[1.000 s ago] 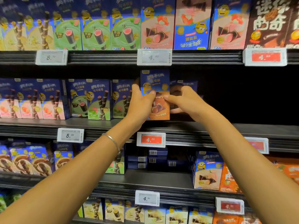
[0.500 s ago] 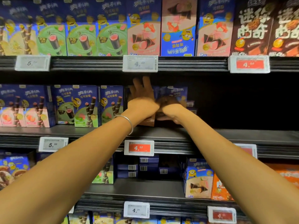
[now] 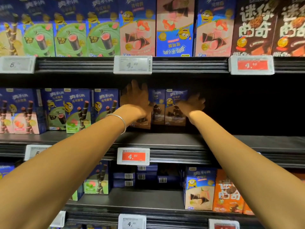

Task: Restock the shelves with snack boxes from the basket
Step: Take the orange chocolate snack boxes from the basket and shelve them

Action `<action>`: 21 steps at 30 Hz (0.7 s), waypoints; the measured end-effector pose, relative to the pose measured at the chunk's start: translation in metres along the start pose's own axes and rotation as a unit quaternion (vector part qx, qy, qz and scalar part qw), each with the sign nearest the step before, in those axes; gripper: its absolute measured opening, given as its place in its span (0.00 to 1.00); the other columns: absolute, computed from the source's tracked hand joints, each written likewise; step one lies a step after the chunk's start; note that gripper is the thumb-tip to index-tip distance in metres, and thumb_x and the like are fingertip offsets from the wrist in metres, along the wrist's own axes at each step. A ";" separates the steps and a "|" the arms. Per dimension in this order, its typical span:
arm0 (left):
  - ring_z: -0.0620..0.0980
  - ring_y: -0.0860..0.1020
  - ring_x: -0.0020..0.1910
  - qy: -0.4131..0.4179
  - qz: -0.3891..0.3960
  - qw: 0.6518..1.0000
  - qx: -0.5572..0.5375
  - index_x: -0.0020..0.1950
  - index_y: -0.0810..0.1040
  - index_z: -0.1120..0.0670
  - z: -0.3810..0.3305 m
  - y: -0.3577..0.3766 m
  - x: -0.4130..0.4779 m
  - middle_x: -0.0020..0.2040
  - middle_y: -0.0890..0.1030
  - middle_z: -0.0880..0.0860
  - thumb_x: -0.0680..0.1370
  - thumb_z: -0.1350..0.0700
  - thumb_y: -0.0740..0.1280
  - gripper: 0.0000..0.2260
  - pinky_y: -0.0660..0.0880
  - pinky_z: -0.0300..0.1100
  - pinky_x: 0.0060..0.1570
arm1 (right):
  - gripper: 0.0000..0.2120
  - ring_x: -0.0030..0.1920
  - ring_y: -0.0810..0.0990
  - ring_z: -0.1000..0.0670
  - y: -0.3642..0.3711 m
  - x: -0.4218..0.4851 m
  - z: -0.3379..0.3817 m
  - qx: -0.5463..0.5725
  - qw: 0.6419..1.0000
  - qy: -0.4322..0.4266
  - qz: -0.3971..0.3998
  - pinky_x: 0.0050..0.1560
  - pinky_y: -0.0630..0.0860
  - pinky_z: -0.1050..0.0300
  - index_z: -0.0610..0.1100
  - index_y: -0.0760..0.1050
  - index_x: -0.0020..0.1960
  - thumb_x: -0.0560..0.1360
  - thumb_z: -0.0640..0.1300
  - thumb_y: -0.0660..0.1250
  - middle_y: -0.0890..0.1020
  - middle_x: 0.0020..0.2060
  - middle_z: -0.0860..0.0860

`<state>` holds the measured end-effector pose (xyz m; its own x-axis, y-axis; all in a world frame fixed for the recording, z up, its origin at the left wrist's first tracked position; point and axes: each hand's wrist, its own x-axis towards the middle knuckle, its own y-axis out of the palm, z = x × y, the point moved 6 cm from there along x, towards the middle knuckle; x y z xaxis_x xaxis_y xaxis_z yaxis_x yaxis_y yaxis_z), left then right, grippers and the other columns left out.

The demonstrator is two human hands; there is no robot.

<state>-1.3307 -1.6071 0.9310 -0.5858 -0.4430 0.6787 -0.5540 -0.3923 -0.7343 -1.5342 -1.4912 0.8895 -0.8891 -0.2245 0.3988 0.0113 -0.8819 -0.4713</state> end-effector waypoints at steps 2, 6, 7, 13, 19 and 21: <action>0.66 0.67 0.75 0.001 0.006 1.000 0.009 0.80 0.62 0.55 0.000 0.001 0.003 0.78 0.63 0.62 0.81 0.40 0.69 0.34 0.72 0.59 0.72 | 0.48 0.79 0.55 0.35 0.016 0.007 -0.005 0.017 0.997 -0.001 0.078 0.78 0.59 0.38 0.43 0.48 0.82 0.75 0.55 0.72 0.53 0.81 0.40; 0.65 0.69 0.74 -0.005 0.002 1.000 0.009 0.79 0.62 0.56 0.004 0.001 0.011 0.76 0.66 0.62 0.78 0.42 0.74 0.37 0.75 0.58 0.70 | 0.29 0.72 0.71 0.39 0.027 0.008 -0.002 0.078 0.986 -0.042 0.138 0.73 0.68 0.41 0.44 0.67 0.75 0.77 0.47 0.71 0.72 0.73 0.43; 0.66 0.69 0.74 -0.007 0.004 1.000 0.013 0.79 0.62 0.56 0.005 0.001 0.012 0.76 0.66 0.63 0.77 0.42 0.75 0.38 0.74 0.59 0.71 | 0.25 0.68 0.74 0.39 0.027 0.008 0.000 0.080 0.985 -0.054 0.140 0.71 0.71 0.41 0.44 0.71 0.72 0.77 0.46 0.71 0.76 0.69 0.43; 0.65 0.73 0.72 0.047 -0.001 0.999 0.001 0.77 0.66 0.56 0.002 0.000 0.023 0.74 0.73 0.61 0.75 0.41 0.75 0.37 0.72 0.61 0.72 | 0.16 0.61 0.79 0.40 0.029 0.010 0.002 0.096 0.980 -0.067 0.158 0.67 0.75 0.41 0.42 0.77 0.63 0.76 0.42 0.72 0.81 0.60 0.42; 0.66 0.74 0.70 0.099 0.053 0.993 0.044 0.75 0.69 0.55 -0.008 0.009 0.025 0.72 0.75 0.60 0.78 0.44 0.73 0.30 0.74 0.60 0.70 | 0.29 0.70 0.74 0.40 0.037 0.012 0.000 0.090 0.981 -0.048 0.166 0.71 0.71 0.41 0.44 0.69 0.74 0.75 0.47 0.74 0.75 0.70 0.43; 0.65 0.75 0.69 0.108 0.053 0.991 0.056 0.75 0.70 0.55 -0.009 0.008 0.026 0.72 0.76 0.60 0.78 0.45 0.73 0.29 0.76 0.60 0.69 | 0.37 0.71 0.72 0.40 0.038 0.010 -0.001 0.095 0.981 -0.033 0.165 0.70 0.72 0.41 0.44 0.64 0.77 0.73 0.49 0.76 0.72 0.73 0.44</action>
<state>-1.3557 -1.6139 0.9427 -0.7565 -0.3089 0.5765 -0.4208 -0.4448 -0.7906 -1.5435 -1.5267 0.8745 -0.7910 -0.5316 0.3029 0.3835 -0.8166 -0.4315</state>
